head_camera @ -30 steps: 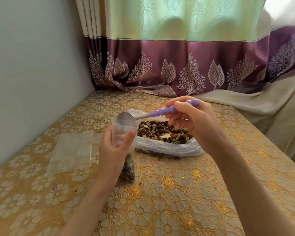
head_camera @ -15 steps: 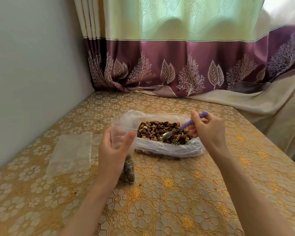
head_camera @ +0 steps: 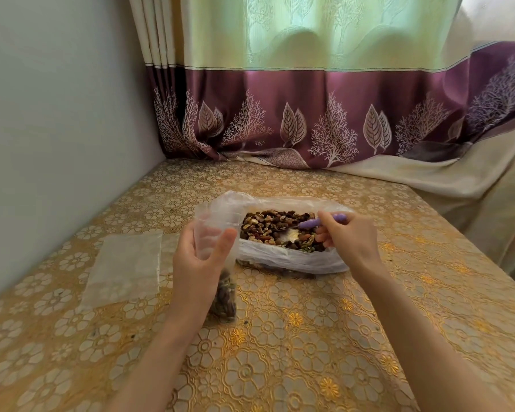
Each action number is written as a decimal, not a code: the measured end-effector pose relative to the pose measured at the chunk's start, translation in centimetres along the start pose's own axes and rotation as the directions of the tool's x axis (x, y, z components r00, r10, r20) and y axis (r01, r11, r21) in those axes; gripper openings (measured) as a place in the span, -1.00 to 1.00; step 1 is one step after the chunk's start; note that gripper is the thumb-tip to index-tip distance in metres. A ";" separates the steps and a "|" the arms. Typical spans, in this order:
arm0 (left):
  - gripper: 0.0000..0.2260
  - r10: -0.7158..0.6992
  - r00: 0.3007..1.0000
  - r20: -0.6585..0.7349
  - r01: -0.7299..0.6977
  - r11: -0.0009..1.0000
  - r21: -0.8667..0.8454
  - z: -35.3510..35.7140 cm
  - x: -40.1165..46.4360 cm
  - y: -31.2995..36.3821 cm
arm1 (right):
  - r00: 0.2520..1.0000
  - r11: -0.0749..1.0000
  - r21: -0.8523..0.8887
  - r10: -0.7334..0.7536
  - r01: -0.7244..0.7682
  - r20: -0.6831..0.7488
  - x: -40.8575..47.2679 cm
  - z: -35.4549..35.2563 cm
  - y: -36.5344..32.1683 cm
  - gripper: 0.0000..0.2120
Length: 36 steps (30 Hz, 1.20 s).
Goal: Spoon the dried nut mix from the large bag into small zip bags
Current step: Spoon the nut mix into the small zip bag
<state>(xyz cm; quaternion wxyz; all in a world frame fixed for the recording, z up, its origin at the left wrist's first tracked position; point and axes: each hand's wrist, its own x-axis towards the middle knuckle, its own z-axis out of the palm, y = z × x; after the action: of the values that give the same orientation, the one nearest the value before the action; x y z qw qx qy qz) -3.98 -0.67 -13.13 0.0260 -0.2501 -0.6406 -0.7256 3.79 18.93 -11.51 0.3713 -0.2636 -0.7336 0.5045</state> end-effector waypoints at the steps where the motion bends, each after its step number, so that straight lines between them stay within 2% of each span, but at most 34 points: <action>1: -0.62 -0.003 1.000 0.000 0.003 1.000 0.002 0.0 0.0 0.0 | 0.999 0.999 0.026 0.034 -0.035 0.027 0.0 0.0 0.1 -0.76; 5: -0.59 -0.007 1.000 0.002 0.007 1.000 0.014 -0.1 0.0 -0.1 | 0.992 0.988 0.109 0.100 -0.108 0.076 0.2 0.0 0.5 -0.74; 9: -0.60 -0.014 1.000 0.007 0.014 1.000 0.000 -0.1 0.0 0.0 | 0.993 0.980 0.158 0.120 -0.121 0.016 0.4 -0.3 0.5 -0.69; 18: -0.63 0.000 1.000 0.004 0.000 1.000 0.013 -0.1 0.0 -0.1 | 0.989 0.922 0.364 0.147 -0.133 -0.011 0.2 -0.7 -0.9 -0.79; 23: -0.58 0.009 1.000 0.019 -0.009 1.000 0.003 0.0 0.0 -0.1 | 0.996 0.903 0.427 0.083 -0.059 -0.038 -0.2 -1.2 -3.2 -0.81; 29: -0.39 -0.015 1.000 0.014 0.015 1.000 0.006 -0.1 0.0 0.0 | 0.998 0.879 0.476 -0.048 0.018 0.051 -1.6 -1.2 -6.5 -0.79; 36: -0.62 -0.033 0.999 0.000 0.033 0.999 -0.009 0.0 0.0 0.1 | 0.977 0.904 0.417 -0.163 0.091 0.140 -2.9 -0.5 -7.9 -0.83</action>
<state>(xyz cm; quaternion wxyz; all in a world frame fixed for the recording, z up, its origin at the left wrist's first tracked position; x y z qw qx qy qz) -3.96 -0.69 -13.09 0.0130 -0.2397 -0.6414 -0.7287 5.85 14.21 -4.81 0.3859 -0.0874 -0.6567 0.6421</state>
